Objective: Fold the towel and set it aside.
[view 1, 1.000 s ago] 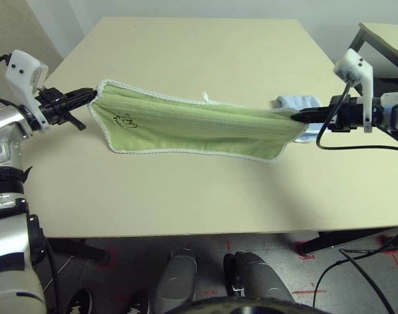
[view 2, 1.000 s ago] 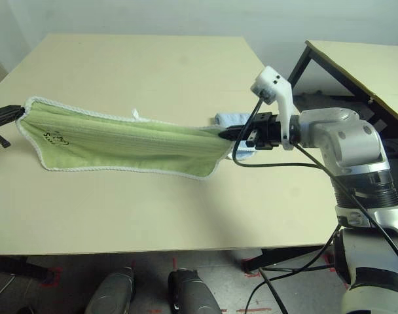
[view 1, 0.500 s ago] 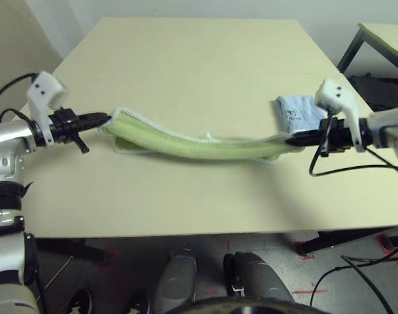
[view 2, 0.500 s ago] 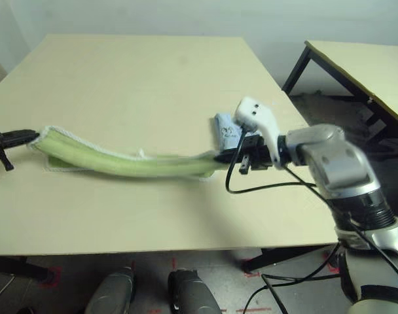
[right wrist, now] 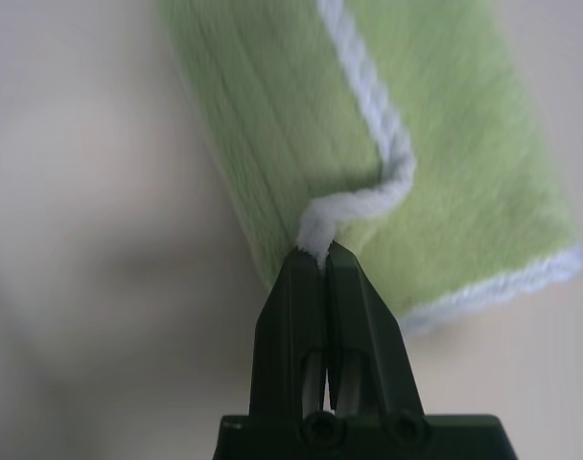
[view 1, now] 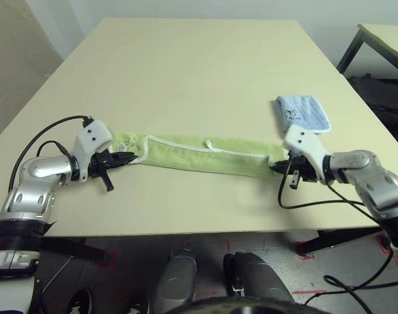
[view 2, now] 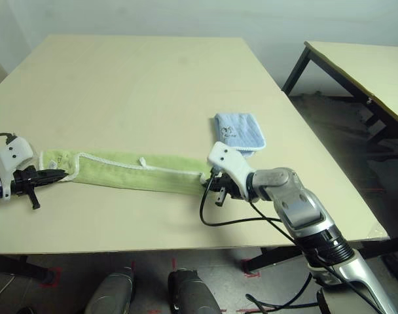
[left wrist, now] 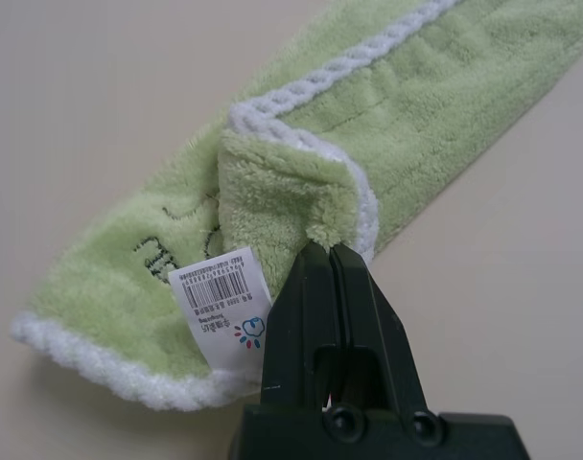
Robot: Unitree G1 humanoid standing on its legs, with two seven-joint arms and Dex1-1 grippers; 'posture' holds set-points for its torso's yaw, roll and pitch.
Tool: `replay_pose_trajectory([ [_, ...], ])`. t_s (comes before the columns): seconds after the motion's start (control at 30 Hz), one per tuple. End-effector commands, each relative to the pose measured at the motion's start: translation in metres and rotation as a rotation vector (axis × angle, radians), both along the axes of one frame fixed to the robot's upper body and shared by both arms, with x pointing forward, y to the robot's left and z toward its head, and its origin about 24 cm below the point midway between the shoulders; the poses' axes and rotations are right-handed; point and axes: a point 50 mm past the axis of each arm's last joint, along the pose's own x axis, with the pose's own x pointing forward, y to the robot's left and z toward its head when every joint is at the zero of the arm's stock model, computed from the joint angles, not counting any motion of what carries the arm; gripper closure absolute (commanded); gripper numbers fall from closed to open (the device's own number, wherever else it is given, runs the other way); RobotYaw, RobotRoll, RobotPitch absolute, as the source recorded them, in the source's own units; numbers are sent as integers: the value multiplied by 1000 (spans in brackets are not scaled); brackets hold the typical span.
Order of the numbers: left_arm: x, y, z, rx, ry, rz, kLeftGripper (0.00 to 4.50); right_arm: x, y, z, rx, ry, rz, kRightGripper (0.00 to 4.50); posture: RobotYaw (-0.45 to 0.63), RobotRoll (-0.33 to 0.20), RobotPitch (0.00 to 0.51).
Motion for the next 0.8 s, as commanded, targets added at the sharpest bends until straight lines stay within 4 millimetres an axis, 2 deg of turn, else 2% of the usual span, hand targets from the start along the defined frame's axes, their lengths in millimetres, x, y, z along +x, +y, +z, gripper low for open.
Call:
replay_pose_trajectory([
  [0.03, 0, -3, -3, 5, 6, -10, 4468, -1, -6, -3, -60, 11, 12, 4500, 116, 0, 93],
  [0.07, 0, -3, -3, 5, 6, -9, 4468, -1, -7, -2, -72, 8, 11, 4500, 116, 0, 94],
  [0.17, -1, -1, -4, 7, 7, -8, 4500, 3, -11, 8, -144, -15, 27, 3782, 114, 0, 95],
  [0.3, -1, 0, -4, 9, 10, -8, 4500, 5, -8, 27, -200, -19, 46, 2342, 111, 0, 97],
  [0.5, 0, -2, -6, 10, 16, -12, 4500, 2, 27, 60, -94, 1, 73, 149, 113, 0, 105],
  [0.6, -1, -2, -6, 10, 20, -13, 4500, -1, 36, 61, -82, 22, 51, 64, 114, 0, 107],
  [0.8, -2, -3, -7, 8, 23, -13, 4500, 3, 28, 46, -168, 32, -53, 64, 116, 0, 108],
])
